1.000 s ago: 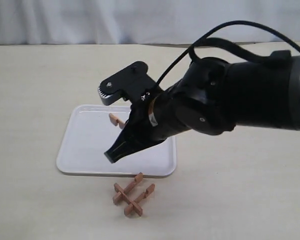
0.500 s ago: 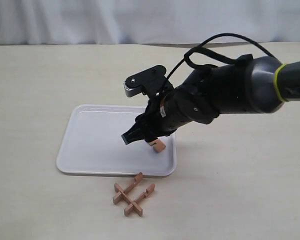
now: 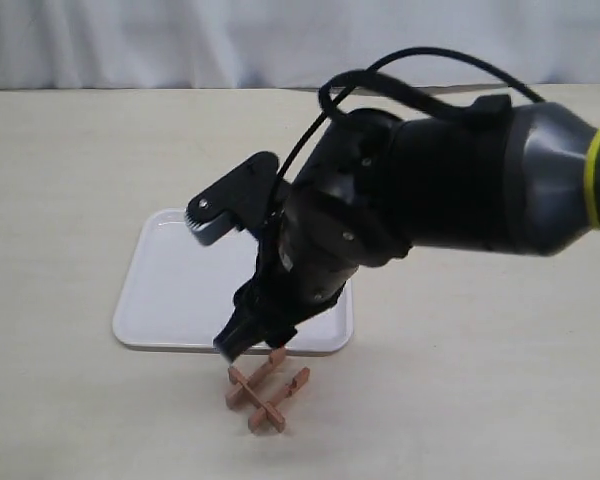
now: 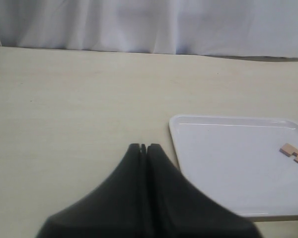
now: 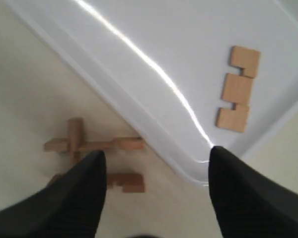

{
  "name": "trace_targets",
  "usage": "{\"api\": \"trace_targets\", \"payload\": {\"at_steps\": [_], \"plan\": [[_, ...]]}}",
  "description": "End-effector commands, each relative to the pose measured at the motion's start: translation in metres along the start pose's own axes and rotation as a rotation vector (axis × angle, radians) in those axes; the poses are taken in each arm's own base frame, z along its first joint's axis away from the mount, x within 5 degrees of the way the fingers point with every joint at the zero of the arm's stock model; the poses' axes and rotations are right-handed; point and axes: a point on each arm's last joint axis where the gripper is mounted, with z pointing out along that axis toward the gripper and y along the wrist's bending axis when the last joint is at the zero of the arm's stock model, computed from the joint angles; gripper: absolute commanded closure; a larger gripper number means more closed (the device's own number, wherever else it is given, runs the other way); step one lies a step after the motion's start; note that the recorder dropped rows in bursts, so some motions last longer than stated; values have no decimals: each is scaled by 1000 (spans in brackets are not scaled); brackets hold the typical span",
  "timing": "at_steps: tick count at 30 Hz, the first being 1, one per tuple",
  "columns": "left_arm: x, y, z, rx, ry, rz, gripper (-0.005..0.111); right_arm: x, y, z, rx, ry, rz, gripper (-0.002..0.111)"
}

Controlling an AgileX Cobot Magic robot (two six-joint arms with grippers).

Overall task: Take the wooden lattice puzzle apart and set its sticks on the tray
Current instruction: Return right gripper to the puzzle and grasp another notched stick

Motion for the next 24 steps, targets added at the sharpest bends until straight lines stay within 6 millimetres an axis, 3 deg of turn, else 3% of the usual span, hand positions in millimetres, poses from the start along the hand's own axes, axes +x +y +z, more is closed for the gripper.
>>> {"api": "trace_targets", "payload": {"at_steps": [1,5,16,24], "plan": [[0,0,0,1,-10,5,107,11,33,-1,-32,27,-94,61],[0,0,0,1,-10,5,107,20,46,-4,-20,77,-149,69],[0,0,0,1,-10,5,107,49,48,13,-56,193,-110,69],[0,0,0,1,-10,5,107,61,52,32,-104,129,-87,53]]}}
